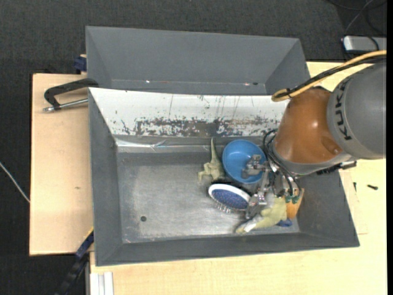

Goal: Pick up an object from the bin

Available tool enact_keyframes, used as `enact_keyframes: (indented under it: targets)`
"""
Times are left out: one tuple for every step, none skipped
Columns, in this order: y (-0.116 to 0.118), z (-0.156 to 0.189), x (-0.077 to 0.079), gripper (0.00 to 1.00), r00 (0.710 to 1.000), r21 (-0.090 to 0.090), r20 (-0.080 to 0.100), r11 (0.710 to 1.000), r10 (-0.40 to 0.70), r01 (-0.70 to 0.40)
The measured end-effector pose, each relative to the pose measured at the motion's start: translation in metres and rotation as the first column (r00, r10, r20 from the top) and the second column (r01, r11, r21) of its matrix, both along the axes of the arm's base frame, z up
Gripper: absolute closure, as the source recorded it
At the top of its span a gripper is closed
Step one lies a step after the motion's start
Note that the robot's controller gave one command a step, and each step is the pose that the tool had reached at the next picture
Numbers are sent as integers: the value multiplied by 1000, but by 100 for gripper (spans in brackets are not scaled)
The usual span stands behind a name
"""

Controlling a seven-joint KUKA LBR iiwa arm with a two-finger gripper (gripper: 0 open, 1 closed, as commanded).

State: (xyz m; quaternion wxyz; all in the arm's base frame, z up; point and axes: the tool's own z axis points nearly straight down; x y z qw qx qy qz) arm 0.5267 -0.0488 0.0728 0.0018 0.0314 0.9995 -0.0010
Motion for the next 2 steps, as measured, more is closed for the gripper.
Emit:
enact_keyframes:
  targets:
    - [1,2,3,100,1000,1,14,1000,0,0]
    - [-22,160,14,100,970,-2,8,970,244,-244]
